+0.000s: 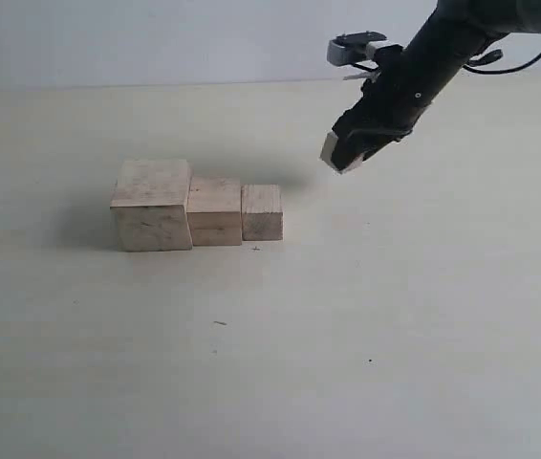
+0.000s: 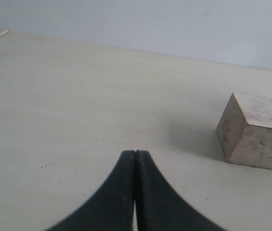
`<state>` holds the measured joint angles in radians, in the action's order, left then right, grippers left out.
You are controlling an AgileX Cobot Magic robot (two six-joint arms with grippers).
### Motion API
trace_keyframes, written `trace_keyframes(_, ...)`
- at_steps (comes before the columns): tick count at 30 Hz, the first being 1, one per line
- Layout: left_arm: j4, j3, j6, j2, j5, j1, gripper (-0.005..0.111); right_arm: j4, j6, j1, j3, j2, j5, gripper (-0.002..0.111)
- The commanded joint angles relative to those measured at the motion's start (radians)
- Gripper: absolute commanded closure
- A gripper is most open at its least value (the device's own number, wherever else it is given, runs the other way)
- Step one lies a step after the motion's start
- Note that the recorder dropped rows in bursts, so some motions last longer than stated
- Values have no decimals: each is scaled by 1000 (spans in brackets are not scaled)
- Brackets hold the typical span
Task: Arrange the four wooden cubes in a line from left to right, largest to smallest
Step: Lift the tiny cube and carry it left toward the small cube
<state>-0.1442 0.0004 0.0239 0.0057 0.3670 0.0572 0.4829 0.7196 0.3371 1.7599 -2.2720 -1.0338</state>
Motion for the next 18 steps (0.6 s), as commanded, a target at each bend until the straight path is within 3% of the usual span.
trace_keyframes(1,4,0,1,-6,-6,3,107,159,595,0,1,19,-187,108)
trace_keyframes(13,4,0,1,-6,-6,3,107,100,554,51,-8,5,-187,108)
trace_keyframes(18,4,0,1,-6,-6,3,107,-14,560,82,-8,4,-187,108)
